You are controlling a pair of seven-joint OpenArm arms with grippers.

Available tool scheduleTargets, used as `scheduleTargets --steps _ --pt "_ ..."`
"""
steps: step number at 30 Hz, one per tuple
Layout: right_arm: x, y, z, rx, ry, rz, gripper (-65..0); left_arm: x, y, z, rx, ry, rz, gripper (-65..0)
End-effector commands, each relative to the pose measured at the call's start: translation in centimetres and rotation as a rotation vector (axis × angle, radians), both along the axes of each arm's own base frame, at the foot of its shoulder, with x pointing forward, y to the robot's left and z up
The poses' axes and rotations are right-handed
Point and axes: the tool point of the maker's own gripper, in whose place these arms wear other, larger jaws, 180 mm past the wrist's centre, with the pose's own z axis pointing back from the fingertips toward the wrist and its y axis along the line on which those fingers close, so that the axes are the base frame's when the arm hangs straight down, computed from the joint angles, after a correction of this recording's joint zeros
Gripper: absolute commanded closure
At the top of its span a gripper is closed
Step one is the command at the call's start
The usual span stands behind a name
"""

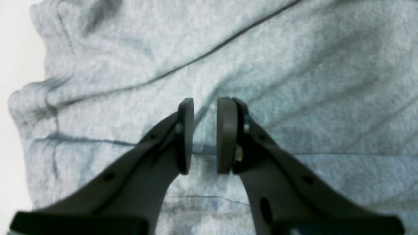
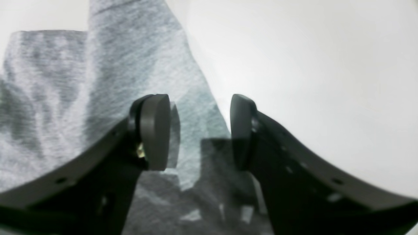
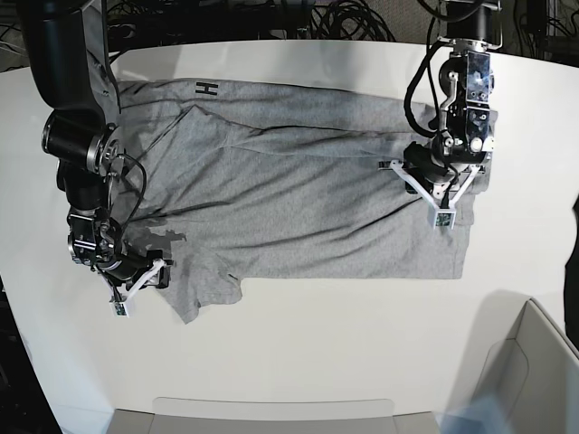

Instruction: Fold the T-shirt properly

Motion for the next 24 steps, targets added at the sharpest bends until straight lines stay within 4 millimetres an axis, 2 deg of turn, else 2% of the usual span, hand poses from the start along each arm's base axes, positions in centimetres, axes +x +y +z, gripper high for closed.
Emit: scheduleTargets --steps 1,5,6,7,9,12,16,18,22,24 --pt "0.8 0.0 1.0 -0.005 -0.009 0.008 -20.0 1.0 0.4 1.2 0.011 -0.047 0.004 -13.3" --pt "0.8 -0.6 1.2 -0.007 -0.015 -0.012 -2.1 0.9 0.5 1.1 0.012 -0.035 0.006 -13.4" --pt "0.8 -0.8 1.2 -0.012 -0.014 -0.01 -0.3 1.0 0.5 1.2 0.012 -0.038 0.006 -13.4" --pt "0.9 -0.8 1.3 -0.015 -0.015 -0.008 -0.4 1.1 0.7 1.3 0.013 -0.044 0.012 -13.5" --pt "0.9 -1.0 1.4 -0.018 -0.017 -0.012 -0.9 2.1 2.4 2.4 0.015 -0.08 0.061 -15.2" --pt "0.9 -1.5 1.4 -0.023 -0.017 -0.017 0.0 4.5 5.8 4.9 0.011 -0.151 0.164 -23.4" --pt "0.8 -1.6 1.4 -0.024 -0.015 -0.018 0.0 7.5 8.8 6.2 0.036 -0.168 0.17 -36.7" --pt "0.7 -1.6 1.3 -0.024 -0.013 -0.018 0.0 9.2 9.9 5.9 0.046 -0.147 0.14 -40.5" --pt "0.7 -1.5 1.2 -0.023 -0.012 -0.017 0.0 12.1 12.3 4.0 0.028 -0.126 0.132 -40.8" --pt "0.7 -1.5 1.2 -0.023 -0.012 -0.017 0.0 13.5 12.0 2.4 0.021 -0.106 0.086 -40.8"
